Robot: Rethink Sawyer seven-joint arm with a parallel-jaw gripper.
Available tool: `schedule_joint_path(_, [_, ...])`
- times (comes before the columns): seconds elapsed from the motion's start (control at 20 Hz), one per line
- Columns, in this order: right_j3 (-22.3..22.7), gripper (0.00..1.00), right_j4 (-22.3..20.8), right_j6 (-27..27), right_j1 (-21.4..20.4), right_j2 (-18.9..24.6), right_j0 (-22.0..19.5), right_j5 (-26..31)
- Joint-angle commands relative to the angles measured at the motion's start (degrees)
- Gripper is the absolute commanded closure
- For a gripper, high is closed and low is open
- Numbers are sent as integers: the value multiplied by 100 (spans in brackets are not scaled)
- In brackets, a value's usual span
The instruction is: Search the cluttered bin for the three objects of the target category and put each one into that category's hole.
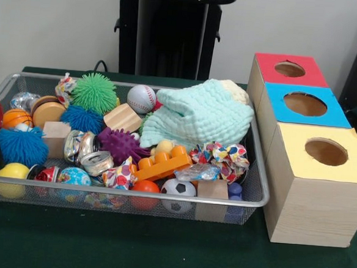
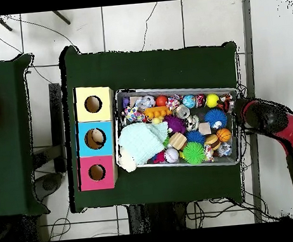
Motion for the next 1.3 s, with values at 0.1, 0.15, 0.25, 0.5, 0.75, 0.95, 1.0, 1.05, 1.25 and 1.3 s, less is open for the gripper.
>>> schedule_joint_path(0.1, [-1550, 0, -436, -1600, 925, 96, 351, 667])
schedule_joint_path(0.15, [-1650, 0, -459, -1660, 1007, 134, 359, 709])
schedule_joint_path(0.25, [-1768, 0, -484, -1726, 1128, 205, 349, 713])
schedule_joint_path(0.5, [-1888, 0, -575, -1766, 1246, 292, 350, 686])
schedule_joint_path(0.75, [-1677, 0, -647, -1541, 1178, 346, 267, 340])
schedule_joint_path(0.95, [-1416, 100, -701, -1214, 1114, 359, 178, -174])
schedule_joint_path(1.0, [-1300, 100, -710, -1251, 1112, 413, 104, -311])
schedule_joint_path(1.05, [-1197, 100, -747, -1284, 1075, 418, 70, -375])
schedule_joint_path(1.25, [-754, 100, -683, -651, 745, 186, 84, -503])
schedule_joint_path(1.3, [-633, 100, -686, -591, 628, 161, 93, -507])
